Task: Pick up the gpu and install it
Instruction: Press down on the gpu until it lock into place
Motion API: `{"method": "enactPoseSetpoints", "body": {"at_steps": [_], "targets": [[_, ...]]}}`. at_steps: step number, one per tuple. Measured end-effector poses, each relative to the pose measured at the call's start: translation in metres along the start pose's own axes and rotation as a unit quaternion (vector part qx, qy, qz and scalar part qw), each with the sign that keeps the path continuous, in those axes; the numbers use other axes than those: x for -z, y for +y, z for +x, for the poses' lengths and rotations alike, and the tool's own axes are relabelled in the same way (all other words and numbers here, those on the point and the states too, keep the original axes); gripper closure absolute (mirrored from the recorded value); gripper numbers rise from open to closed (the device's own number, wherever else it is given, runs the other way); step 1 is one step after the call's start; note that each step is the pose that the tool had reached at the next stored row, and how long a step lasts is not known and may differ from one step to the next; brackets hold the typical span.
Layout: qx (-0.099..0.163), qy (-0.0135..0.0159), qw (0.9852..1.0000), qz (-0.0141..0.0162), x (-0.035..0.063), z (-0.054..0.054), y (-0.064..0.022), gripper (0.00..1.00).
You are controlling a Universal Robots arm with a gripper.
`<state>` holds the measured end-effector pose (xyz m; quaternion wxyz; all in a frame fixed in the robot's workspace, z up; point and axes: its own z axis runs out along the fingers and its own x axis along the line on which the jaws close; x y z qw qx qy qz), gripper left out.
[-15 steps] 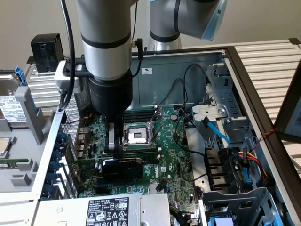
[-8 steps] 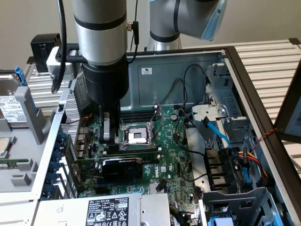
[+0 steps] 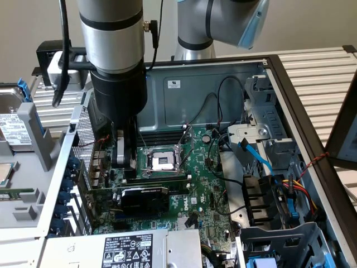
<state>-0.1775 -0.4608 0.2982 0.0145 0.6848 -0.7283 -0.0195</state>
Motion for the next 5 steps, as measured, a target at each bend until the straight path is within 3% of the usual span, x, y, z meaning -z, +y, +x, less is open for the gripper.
{"method": "enactPoseSetpoints", "body": {"at_steps": [5], "targets": [[0.0, 0.0, 1.0, 0.0, 0.0001, 0.0, 0.0001, 0.89]]}}
